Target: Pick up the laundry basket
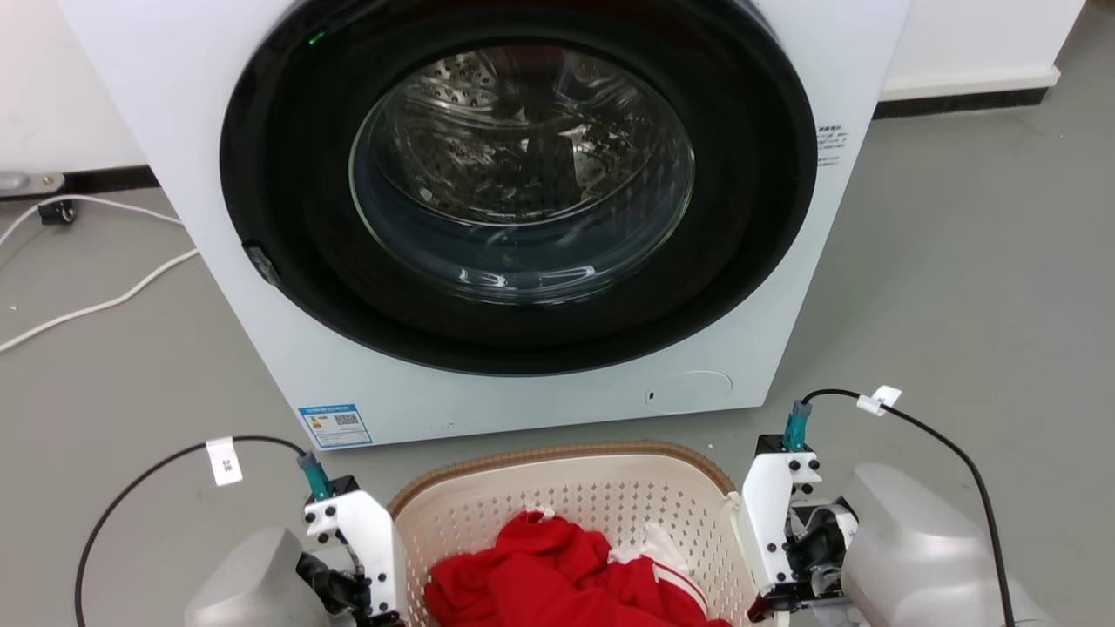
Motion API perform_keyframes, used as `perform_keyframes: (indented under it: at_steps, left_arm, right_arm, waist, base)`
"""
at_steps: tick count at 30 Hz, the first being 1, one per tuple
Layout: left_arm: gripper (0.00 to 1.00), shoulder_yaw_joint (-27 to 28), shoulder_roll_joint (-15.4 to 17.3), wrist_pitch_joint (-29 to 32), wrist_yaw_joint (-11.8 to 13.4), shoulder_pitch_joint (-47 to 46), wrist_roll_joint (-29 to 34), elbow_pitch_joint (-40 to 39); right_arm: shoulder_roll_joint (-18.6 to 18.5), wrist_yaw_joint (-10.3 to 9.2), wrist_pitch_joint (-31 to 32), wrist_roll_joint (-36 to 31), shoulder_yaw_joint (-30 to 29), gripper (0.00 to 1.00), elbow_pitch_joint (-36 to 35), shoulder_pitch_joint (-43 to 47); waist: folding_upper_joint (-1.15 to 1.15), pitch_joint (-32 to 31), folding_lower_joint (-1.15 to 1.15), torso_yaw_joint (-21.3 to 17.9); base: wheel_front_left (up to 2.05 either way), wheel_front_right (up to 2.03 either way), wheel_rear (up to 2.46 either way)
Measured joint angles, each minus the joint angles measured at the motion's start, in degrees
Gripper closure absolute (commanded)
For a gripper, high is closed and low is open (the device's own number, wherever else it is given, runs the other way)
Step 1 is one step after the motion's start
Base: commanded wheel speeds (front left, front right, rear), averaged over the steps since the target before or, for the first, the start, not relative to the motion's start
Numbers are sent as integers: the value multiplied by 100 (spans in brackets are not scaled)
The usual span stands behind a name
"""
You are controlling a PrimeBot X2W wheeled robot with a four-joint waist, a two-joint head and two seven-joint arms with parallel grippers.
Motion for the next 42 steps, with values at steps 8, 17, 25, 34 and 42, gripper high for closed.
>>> perform_keyframes:
  at_steps: [8, 17, 25, 34, 42]
  left_arm:
    - [100, -5, -14, -44, 0, 179, -136, -1]
    - [100, -36, -27, -54, 0, 187, -194, -11]
    - [100, -60, -30, -221, 0, 187, -225, -8]
    - [100, -110, -29, -432, 0, 185, -230, -10]
    - [100, -162, -30, -589, 0, 184, -256, -23]
  right_arm:
    - [-7, 0, -10, 44, 45, 100, 7, 77]
    - [-8, 0, -74, 59, 45, 100, 12, 92]
    - [-9, 0, -236, 49, 12, 100, 14, 103]
    - [-8, 0, -357, -59, -58, 100, 14, 103]
    - [-8, 0, -487, -162, -152, 100, 16, 106]
  waist:
    - [0, -164, 0, 4]
    - [0, -265, 1, 23]
    - [0, -285, 1, 63]
    - [0, -258, 1, 82]
    - [0, -263, 1, 92]
  base:
    - [0, 0, 0]
    - [0, 0, 0]
    - [0, 0, 0]
    - [0, 0, 0]
    - [0, 0, 0]
